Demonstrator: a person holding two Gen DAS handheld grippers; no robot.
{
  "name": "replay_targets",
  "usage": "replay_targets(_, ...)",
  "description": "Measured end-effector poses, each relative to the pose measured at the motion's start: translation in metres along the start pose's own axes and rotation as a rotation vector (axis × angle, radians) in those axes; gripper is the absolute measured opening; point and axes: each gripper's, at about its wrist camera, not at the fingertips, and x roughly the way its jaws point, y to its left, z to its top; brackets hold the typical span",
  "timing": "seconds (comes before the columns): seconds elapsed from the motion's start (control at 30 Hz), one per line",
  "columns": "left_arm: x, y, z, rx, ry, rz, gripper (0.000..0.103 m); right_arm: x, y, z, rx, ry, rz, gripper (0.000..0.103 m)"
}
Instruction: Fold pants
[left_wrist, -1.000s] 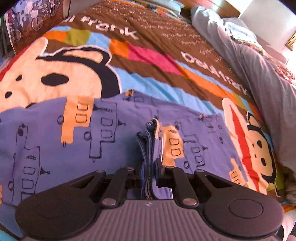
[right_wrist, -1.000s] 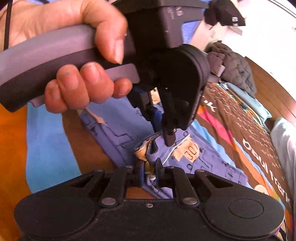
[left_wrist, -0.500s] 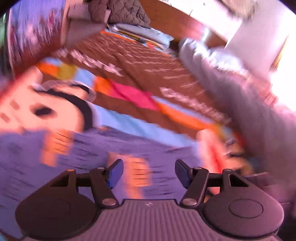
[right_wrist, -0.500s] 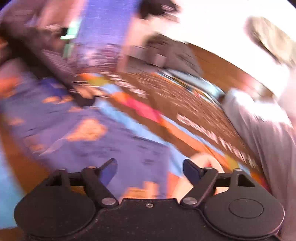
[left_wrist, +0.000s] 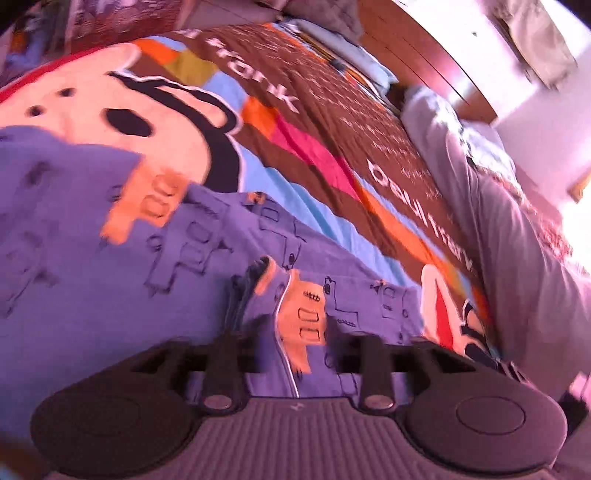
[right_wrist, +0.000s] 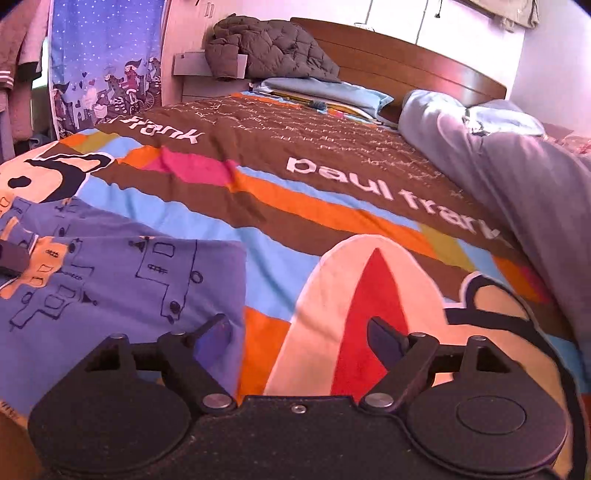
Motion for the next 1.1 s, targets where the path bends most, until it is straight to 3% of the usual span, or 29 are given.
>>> replay_targets(0.1,-0.021,-0.012,-0.017,0.057,-0.053,0.033,0.091,-0.033,0.007,0.0,-0.025,-0.047,0.044,0.086)
replay_targets(0.13,-0.024,-0.017,-0.025,0.087,-0.065,0.062,0.092,-0.044,0.009,-0.002,-0.034,-0.054,0.078,0.09)
replay_targets(0.2,-0.023,-0.023,-0.041,0.133,-0.046,0.127,0.092,-0.06,0.018,-0.011,-0.084,-0.039,0.13,0.095)
replay_targets(0.3,-0.021,-0.023,-0.055,0.182,-0.019,0.214,0.092,-0.059,0.035,-0.029,-0.201,0.034,0.117,0.096)
replay_targets(0.43,-0.045,-0.034,-0.06,0.205,-0.041,0.286,0.096,-0.079,0.018,-0.025,-0.098,-0.008,0.085,0.097)
replay_targets(0.6,-0.084,-0.034,-0.06,0.167,-0.066,0.31,0.099,-0.124,-0.004,-0.036,0.046,-0.132,0.125,0.102)
replay_targets(0.87,-0.126,-0.026,-0.061,0.203,-0.137,0.349,0.102,-0.16,0.005,-0.047,0.173,-0.197,0.155,0.102)
replay_targets(1.1,-0.134,0.011,-0.054,0.184,-0.158,0.339,0.103,-0.171,0.029,-0.05,0.284,-0.216,0.182,0.102)
